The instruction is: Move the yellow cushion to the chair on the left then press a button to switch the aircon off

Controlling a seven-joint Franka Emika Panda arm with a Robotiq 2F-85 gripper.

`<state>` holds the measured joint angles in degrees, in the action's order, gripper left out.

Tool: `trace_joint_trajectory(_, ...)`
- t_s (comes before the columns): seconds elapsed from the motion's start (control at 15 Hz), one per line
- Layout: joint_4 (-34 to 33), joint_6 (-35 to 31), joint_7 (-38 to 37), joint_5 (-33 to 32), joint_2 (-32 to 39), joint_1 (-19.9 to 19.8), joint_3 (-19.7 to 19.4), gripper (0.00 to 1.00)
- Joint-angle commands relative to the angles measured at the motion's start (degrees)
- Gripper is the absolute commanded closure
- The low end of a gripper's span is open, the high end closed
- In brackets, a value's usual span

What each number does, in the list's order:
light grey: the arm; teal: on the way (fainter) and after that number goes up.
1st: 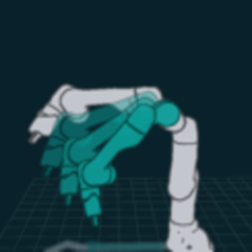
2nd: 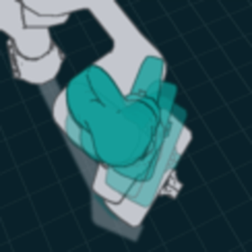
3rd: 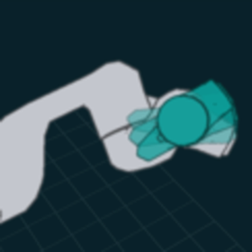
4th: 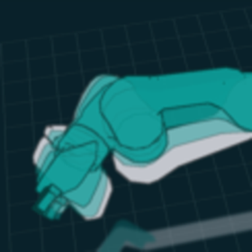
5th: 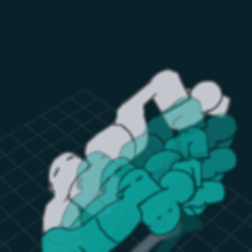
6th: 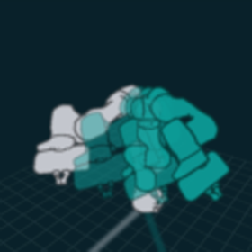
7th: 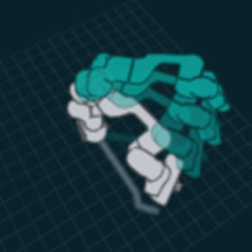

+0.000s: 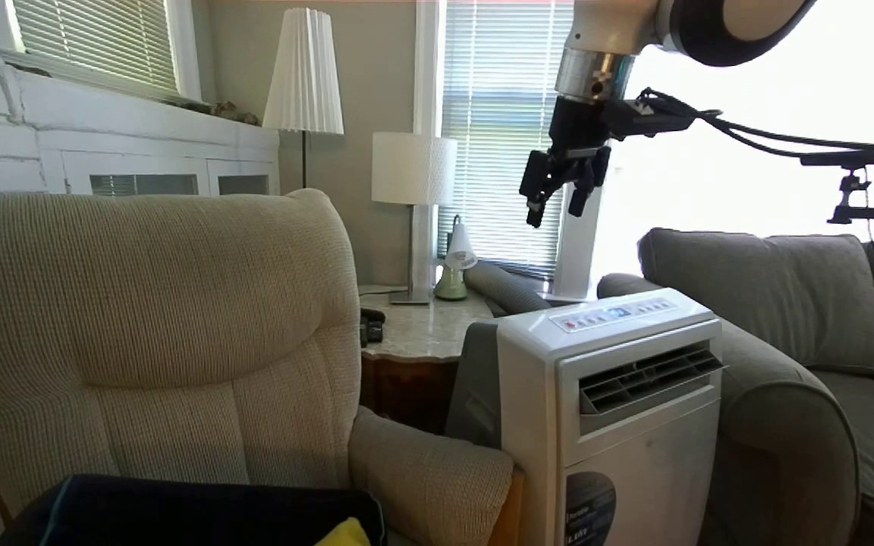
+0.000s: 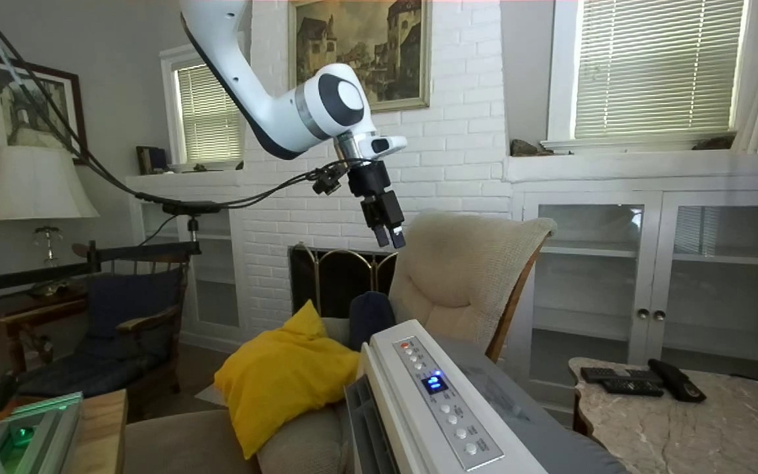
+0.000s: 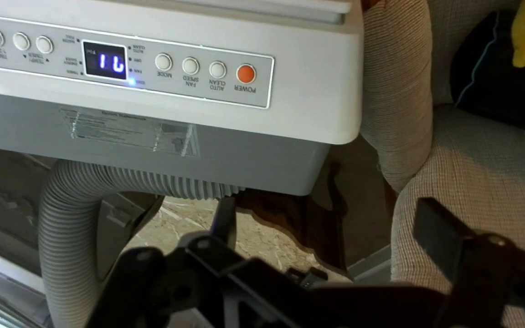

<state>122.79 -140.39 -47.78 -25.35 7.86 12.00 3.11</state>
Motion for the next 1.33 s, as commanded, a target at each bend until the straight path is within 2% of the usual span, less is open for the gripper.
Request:
trace_joint_trajectory(0.0,0.67,-0.63,-0.15,0.05,-0.02,-0.70,0.01,0.00)
trace_joint_trajectory(0.93,3.25,-4.30,-2.03,-0.73,0.10,-1.52,-1.00,0.00)
trace_joint_trajectory(1.0,3.37,-4.49,-2.40,-1.38,0.25,-1.56,-1.32,0.25)
trace_joint_trajectory(1.13,3.73,-4.67,-2.39,-0.93,0.52,-1.85,-1.76,0.34)
trace_joint_trajectory(1.27,4.34,-5.27,-2.39,-0.68,0.70,-2.17,-2.25,0.50)
